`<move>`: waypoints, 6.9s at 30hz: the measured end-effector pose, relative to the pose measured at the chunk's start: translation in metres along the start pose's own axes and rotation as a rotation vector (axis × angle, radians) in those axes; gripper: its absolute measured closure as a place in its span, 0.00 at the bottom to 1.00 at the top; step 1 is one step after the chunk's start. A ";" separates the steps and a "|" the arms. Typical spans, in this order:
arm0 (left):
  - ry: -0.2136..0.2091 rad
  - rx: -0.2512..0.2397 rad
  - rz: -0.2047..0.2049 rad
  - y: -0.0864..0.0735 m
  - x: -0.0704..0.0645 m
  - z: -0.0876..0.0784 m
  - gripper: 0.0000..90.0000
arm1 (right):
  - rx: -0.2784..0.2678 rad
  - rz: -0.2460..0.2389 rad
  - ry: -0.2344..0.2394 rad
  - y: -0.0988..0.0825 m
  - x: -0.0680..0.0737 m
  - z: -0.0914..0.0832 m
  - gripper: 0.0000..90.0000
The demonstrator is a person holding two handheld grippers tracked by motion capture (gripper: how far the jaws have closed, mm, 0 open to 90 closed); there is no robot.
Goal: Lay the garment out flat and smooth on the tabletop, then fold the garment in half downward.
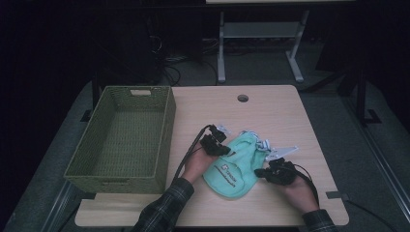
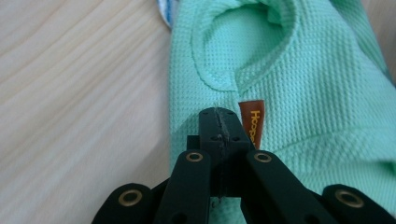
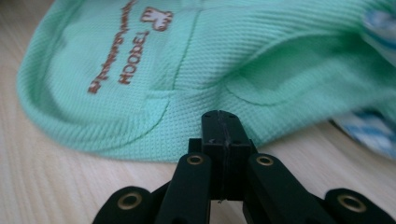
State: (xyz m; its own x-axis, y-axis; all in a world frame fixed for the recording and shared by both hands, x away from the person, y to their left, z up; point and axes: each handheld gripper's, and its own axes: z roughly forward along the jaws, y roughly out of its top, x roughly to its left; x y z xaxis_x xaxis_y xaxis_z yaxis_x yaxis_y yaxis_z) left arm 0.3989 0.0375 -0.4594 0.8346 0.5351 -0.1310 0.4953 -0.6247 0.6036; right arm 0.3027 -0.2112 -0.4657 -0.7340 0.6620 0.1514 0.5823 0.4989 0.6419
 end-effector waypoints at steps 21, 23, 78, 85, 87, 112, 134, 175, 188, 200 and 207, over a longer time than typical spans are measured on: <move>-0.104 0.041 0.059 -0.034 -0.050 -0.020 1.00 | -0.008 0.052 -0.070 -0.008 -0.030 -0.013 1.00; -0.105 0.038 0.058 -0.034 -0.050 -0.020 1.00 | -0.004 0.050 -0.070 -0.006 -0.030 -0.014 1.00; -0.011 -0.079 -0.022 -0.001 -0.013 -0.016 0.95 | -0.071 0.059 -0.107 0.035 -0.051 0.008 1.00; 0.018 -0.022 -0.018 -0.002 -0.003 -0.001 1.00 | -0.005 0.048 -0.132 0.033 -0.049 0.017 1.00; 0.041 -0.008 -0.009 -0.003 -0.001 -0.004 1.00 | 0.004 0.037 -0.158 0.033 -0.048 0.016 1.00; 0.035 -0.051 -0.063 -0.017 0.010 -0.039 0.83 | -0.087 0.045 -0.048 0.040 -0.053 0.001 0.86; 0.028 -0.096 -0.093 0.003 0.035 -0.025 0.61 | -0.089 0.042 -0.014 0.074 -0.073 0.017 0.74; 0.034 -0.003 -0.011 -0.002 0.034 -0.006 0.93 | -0.062 0.009 0.018 0.055 -0.076 0.040 0.93; 0.063 -0.076 -0.028 -0.001 0.032 -0.019 0.95 | -0.090 0.032 0.013 0.058 -0.078 0.031 0.97; 0.103 -0.128 0.042 0.010 0.019 -0.041 0.95 | -0.132 -0.015 -0.023 0.071 -0.069 0.006 0.97; 0.113 -0.179 0.055 0.019 0.013 -0.054 0.95 | -0.160 -0.021 -0.049 0.077 -0.067 -0.004 0.97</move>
State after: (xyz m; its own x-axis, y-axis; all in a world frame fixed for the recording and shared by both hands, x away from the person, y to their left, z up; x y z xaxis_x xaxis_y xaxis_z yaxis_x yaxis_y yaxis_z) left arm 0.4057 0.0632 -0.4077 0.8216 0.5700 -0.0114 0.3909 -0.5488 0.7389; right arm 0.3959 -0.2194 -0.4235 -0.7252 0.6808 0.1025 0.5013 0.4200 0.7565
